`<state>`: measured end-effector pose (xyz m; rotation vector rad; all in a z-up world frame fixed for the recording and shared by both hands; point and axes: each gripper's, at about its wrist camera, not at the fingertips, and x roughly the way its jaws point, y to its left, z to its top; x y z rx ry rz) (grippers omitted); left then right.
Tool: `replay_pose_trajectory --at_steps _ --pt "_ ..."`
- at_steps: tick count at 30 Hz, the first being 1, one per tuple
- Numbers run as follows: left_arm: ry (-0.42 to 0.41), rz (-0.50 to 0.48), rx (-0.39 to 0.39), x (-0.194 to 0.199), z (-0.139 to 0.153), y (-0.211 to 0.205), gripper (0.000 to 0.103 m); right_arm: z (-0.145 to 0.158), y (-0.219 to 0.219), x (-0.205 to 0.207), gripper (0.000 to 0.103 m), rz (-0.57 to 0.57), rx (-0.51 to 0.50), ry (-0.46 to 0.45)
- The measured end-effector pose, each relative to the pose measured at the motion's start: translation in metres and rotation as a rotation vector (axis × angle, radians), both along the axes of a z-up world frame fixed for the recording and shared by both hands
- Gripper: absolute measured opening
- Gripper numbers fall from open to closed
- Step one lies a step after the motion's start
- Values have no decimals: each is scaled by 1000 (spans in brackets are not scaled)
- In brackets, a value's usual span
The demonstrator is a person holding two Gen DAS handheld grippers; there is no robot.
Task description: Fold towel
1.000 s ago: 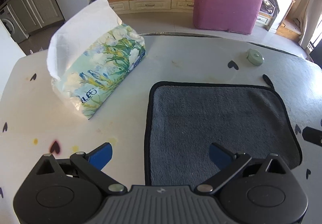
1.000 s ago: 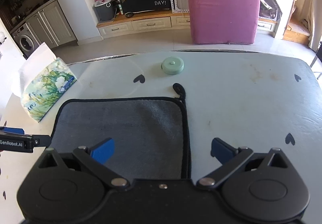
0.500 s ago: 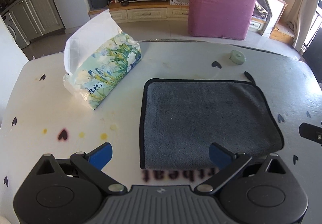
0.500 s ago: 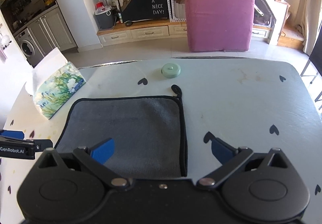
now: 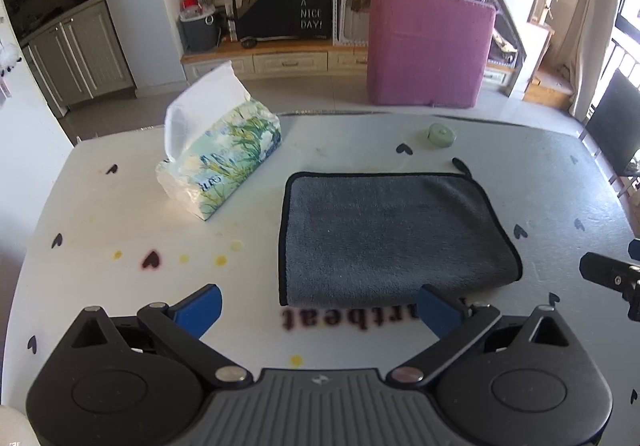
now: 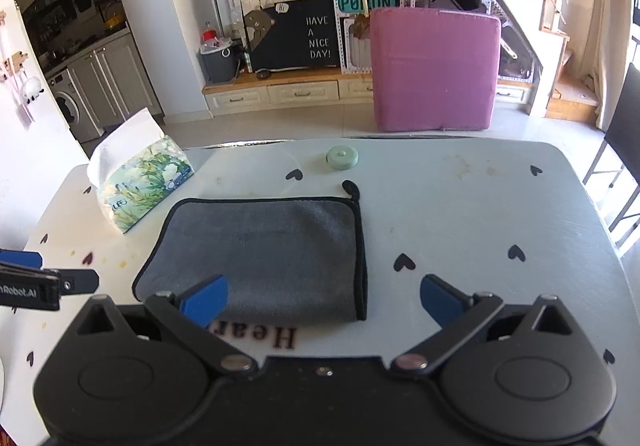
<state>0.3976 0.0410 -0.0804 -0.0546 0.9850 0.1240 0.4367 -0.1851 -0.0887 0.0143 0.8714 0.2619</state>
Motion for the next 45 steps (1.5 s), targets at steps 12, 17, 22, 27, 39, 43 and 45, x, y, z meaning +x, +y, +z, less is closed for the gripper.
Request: replay_pose_trajectory --at_steps 12,17,22,27,39,43,45 --pt "-107 -8 -10 -76 43 -10 103 35 -13 -69 103 9 34 -85" --pt "-151 -28 0 -109 59 -18 103 49 -14 -100 103 35 41 -122" --pt "-183 -32 -5 -137 73 -20 103 64 -16 -131 103 46 62 -158" --pt "-224 -45 12 -164 82 -26 103 76 -19 -160 103 37 55 -186" --pt "-306 -114 6 -225 97 -38 103 94 -32 -217 103 49 89 -231" --pt "-314 -136 15 -241 100 -42 103 100 -35 -235 103 60 88 -245" --pt "-327 -135 22 -250 102 -44 103 103 -37 -245 103 62 81 -261"
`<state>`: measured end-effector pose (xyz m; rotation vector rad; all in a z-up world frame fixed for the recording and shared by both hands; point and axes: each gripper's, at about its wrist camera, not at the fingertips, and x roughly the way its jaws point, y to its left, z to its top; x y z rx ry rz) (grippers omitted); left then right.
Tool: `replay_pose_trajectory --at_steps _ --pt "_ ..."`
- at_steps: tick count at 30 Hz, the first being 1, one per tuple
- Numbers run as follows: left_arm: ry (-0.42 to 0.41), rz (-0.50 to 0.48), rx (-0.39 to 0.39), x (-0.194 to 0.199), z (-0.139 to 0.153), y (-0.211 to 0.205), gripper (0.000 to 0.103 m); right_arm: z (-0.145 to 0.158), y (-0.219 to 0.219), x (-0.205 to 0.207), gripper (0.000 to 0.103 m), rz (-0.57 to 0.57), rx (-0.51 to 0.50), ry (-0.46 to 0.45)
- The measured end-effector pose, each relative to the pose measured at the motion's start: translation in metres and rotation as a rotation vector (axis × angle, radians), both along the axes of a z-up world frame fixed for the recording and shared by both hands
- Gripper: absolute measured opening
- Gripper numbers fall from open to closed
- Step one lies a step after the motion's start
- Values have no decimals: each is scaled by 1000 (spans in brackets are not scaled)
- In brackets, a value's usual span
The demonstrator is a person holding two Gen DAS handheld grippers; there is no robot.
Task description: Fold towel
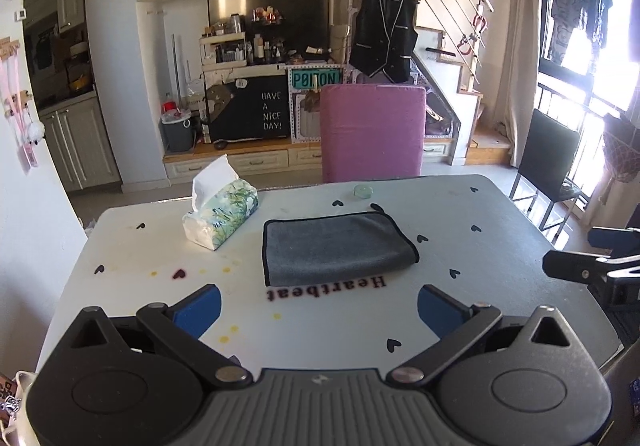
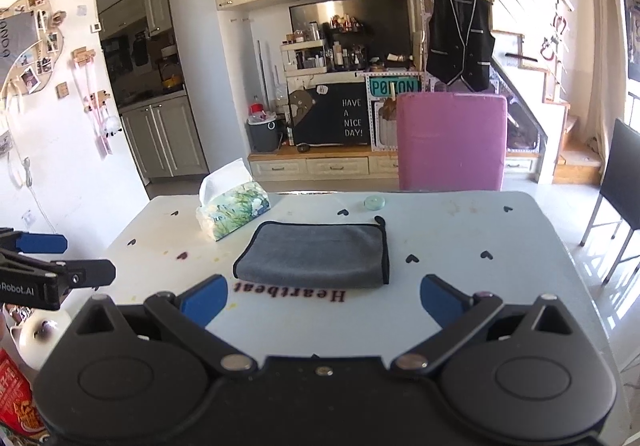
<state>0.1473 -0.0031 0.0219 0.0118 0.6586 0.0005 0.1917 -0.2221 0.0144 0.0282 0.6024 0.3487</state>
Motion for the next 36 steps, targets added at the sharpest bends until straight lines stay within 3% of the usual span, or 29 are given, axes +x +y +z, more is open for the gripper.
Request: replay_pose_trajectory --at_steps 11,36 --pt "-44 -39 23 -42 9 -12 103 11 -9 -49 103 12 -22 -42" --pt "-8 -29 9 -102 -2 9 103 12 -11 -115 103 31 -30 -57"
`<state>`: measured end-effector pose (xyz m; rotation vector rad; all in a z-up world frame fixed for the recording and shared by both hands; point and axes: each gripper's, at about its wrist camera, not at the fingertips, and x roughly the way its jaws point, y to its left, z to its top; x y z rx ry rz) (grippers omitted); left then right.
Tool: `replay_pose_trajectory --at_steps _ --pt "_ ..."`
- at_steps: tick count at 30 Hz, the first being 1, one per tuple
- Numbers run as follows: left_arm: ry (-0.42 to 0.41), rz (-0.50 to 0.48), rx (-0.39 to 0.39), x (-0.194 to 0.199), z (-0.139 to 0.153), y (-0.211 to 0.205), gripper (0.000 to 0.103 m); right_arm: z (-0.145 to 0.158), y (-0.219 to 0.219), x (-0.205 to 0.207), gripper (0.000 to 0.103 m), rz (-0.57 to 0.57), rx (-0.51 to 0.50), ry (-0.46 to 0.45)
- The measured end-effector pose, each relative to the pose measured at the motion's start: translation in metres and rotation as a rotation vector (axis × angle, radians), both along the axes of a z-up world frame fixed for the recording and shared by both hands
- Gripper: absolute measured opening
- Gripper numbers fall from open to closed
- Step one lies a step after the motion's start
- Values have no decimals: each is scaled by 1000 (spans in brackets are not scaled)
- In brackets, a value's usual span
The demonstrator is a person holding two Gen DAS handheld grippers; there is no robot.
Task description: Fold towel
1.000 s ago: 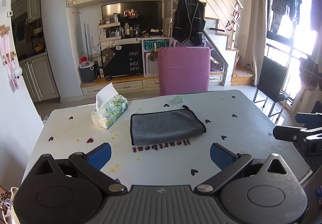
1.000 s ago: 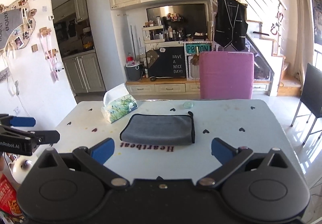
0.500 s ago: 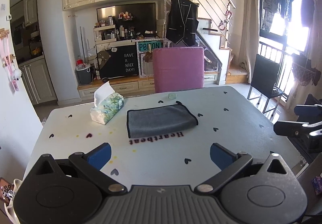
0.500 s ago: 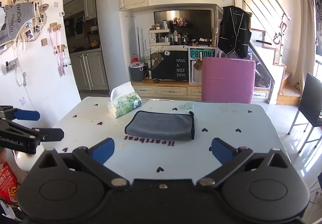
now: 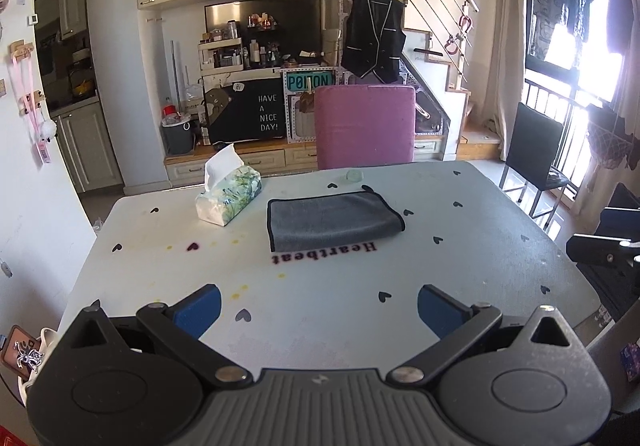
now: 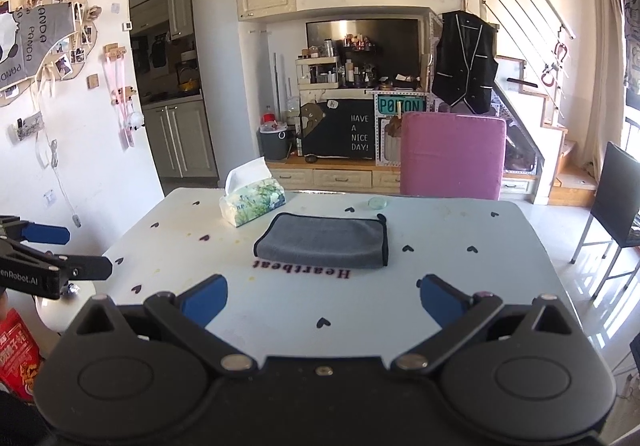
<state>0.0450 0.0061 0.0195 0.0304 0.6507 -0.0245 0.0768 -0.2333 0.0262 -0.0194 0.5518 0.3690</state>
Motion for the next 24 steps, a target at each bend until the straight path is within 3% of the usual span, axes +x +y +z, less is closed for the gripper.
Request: replay_pose_trajectory --at_steps 24 --pt "34 -9 -16 -13 -8 5 103 -7 14 -15 103 12 -34 35"
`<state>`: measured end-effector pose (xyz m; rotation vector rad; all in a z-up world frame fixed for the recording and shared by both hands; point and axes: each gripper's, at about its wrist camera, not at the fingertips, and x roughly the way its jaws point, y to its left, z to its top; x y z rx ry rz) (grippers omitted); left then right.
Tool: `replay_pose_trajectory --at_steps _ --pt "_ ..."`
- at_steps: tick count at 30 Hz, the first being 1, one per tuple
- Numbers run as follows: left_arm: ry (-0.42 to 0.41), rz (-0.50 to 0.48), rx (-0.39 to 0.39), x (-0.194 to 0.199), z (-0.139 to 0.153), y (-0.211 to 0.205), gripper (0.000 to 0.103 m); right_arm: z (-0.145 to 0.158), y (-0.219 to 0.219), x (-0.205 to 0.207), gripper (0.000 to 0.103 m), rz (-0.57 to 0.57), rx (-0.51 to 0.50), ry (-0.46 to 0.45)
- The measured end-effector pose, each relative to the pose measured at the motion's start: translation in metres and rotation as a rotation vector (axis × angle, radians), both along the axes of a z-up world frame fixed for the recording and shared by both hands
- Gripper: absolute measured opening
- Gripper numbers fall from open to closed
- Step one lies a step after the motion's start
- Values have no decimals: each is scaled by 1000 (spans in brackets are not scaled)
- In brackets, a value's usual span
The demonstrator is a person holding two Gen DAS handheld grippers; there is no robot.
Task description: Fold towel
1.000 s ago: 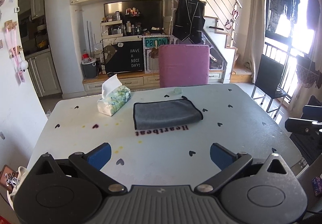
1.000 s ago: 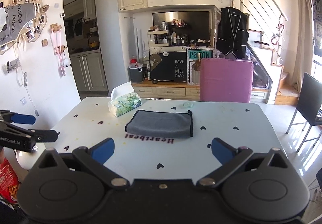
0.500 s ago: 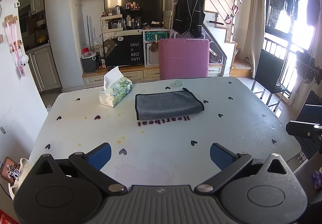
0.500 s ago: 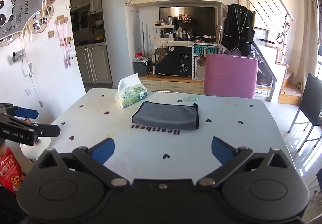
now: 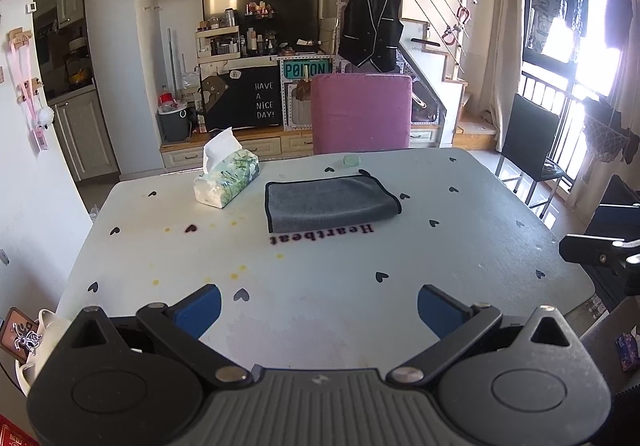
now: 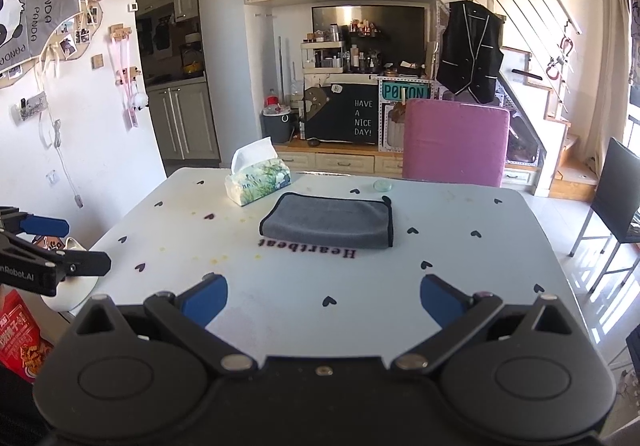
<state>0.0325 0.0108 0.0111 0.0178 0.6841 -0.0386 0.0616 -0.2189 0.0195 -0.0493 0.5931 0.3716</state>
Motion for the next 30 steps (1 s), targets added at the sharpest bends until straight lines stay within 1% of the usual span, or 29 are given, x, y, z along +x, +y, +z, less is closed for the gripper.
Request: replay_pose_trajectory --at_steps 30 --pt "2 6 -5 1 -2 2 103 -3 3 -1 103 5 -4 3"
